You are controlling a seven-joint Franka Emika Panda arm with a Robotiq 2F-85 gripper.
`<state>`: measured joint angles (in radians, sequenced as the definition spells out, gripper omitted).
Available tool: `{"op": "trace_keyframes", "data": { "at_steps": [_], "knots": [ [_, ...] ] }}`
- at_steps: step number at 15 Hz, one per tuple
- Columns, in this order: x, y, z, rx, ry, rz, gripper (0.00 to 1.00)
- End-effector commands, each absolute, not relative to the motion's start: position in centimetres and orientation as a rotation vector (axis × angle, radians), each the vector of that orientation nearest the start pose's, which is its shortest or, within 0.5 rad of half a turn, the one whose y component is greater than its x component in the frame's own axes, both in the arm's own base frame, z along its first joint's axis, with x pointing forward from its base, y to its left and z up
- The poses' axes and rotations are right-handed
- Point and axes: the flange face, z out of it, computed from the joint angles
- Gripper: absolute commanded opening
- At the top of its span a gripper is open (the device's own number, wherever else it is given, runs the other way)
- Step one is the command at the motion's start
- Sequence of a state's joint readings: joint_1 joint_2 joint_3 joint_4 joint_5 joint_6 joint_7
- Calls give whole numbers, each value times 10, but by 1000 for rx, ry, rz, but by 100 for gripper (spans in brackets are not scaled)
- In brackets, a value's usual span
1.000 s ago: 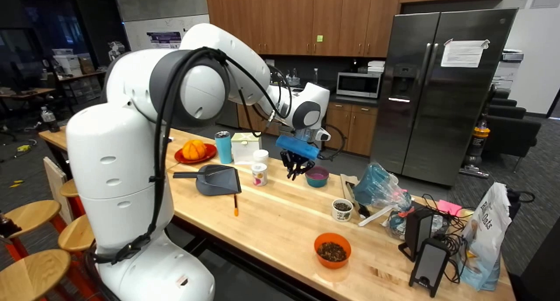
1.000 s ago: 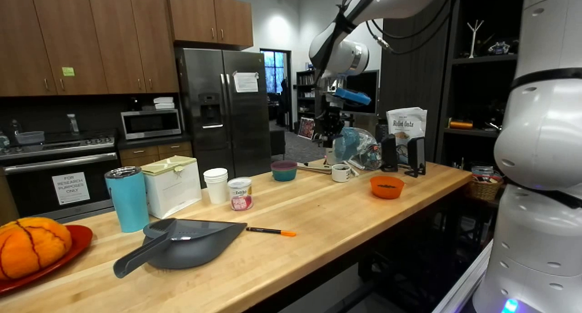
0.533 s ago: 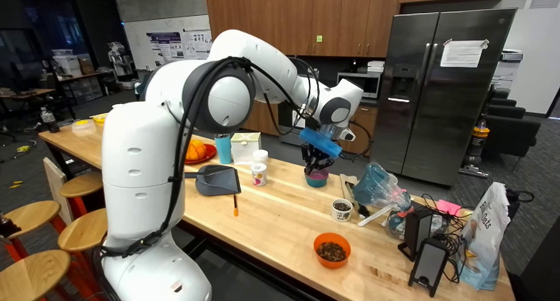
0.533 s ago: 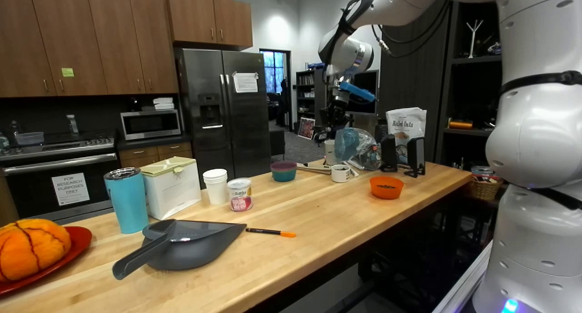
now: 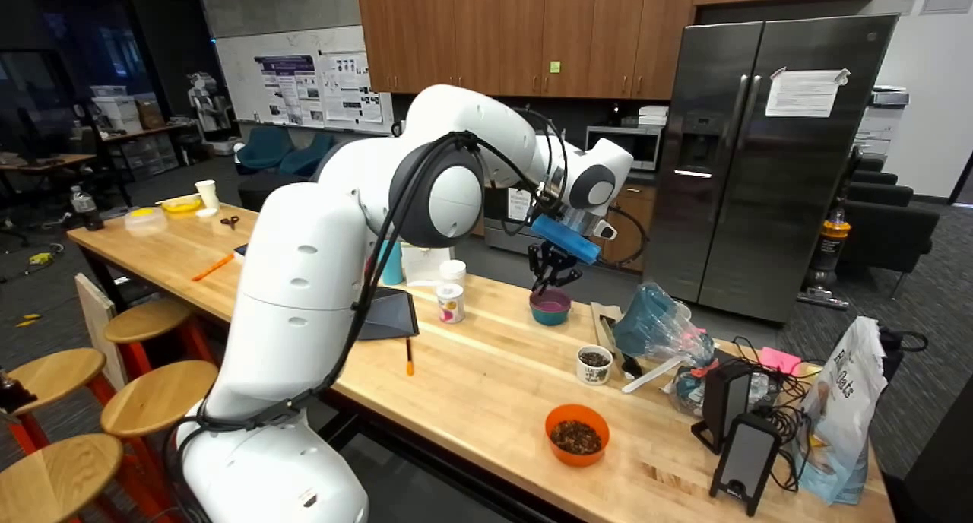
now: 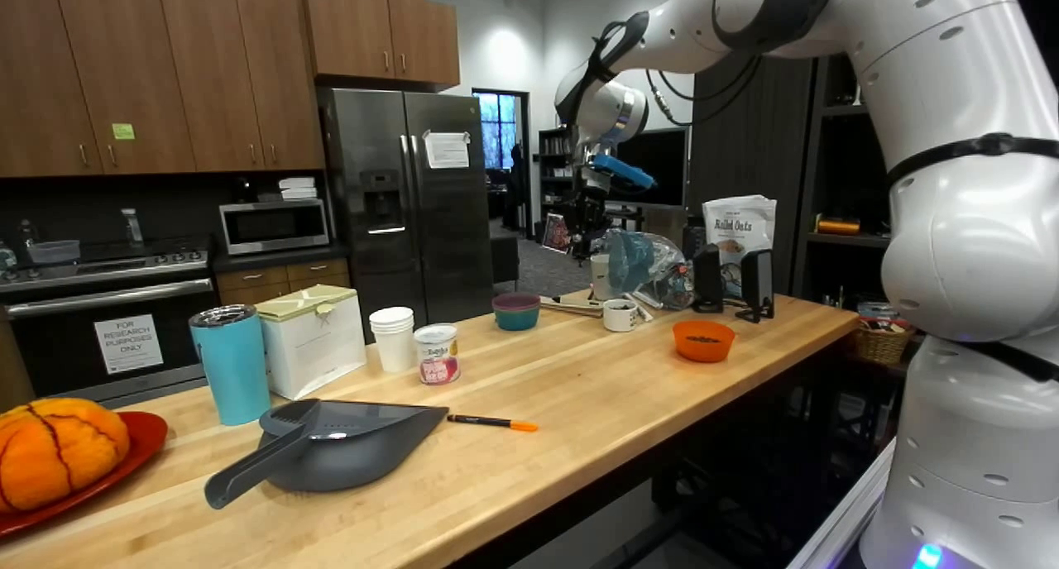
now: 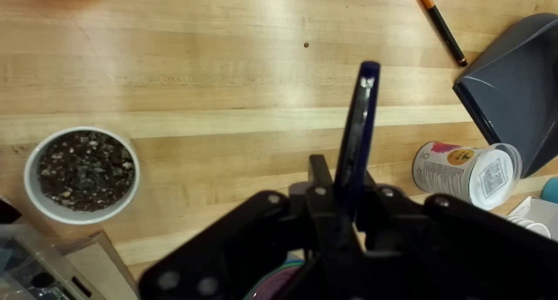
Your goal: Put the pen in the bowl
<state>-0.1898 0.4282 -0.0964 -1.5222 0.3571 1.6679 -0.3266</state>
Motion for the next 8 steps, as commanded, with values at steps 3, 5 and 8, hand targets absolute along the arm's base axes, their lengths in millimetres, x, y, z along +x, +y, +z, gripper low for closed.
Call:
{"op": "trace_keyframes", "data": {
  "at_steps": [3,5,8],
  "knots": [
    [674,-141,382,-2766,39,294,4],
    [684,-138,374,-2782,20,300,4],
    [696,-135,368,-2785,3,308,4]
  ]
}}
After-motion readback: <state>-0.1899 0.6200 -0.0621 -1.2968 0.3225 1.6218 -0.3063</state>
